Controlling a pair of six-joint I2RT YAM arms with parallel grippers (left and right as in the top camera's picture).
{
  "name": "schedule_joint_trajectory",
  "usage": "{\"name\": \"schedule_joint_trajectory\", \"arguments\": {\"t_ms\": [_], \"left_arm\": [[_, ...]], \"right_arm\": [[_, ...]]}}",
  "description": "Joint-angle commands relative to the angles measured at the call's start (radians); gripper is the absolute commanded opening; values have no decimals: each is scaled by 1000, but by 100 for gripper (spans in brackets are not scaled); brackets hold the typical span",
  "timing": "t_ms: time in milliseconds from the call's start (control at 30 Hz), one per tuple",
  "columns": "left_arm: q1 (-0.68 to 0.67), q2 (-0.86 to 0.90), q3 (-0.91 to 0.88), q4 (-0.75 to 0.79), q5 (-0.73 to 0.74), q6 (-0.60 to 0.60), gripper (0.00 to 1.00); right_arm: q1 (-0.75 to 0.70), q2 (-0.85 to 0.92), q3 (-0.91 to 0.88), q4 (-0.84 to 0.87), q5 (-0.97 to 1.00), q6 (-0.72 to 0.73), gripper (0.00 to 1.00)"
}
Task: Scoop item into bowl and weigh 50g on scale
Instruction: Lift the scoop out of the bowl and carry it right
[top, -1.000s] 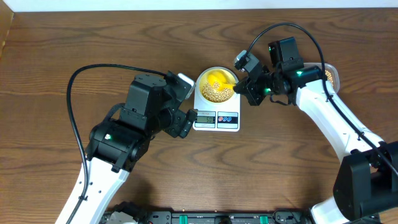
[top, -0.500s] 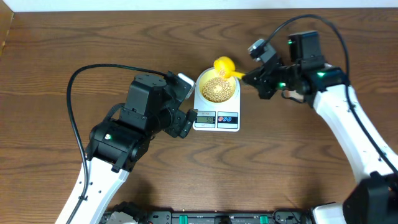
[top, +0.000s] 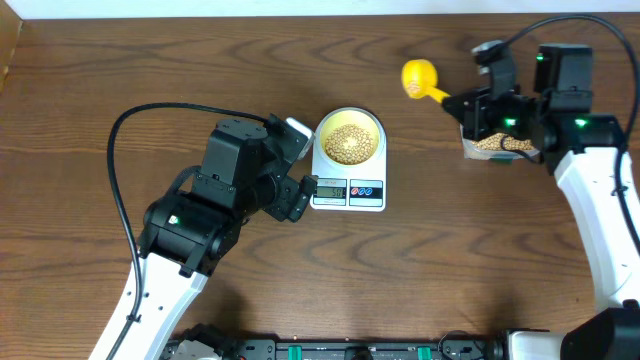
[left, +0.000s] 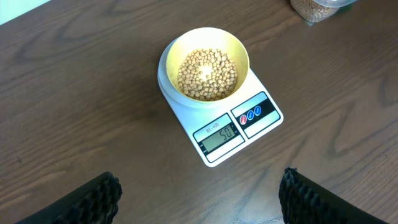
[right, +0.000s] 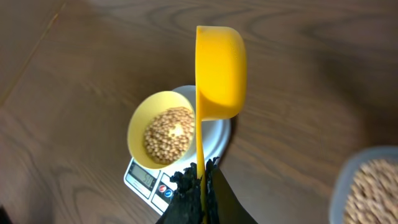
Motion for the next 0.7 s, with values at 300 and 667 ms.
{"name": "schedule_joint_trajectory", "arguments": {"t_ms": [300,667], "left_arm": [[5,3,1,-3,9,10,84],[5,3,1,-3,9,10,83]], "right_arm": [[-182,-38,22,-124,-13,76,1],[-259,-39,22,-197,115,71,1]]}}
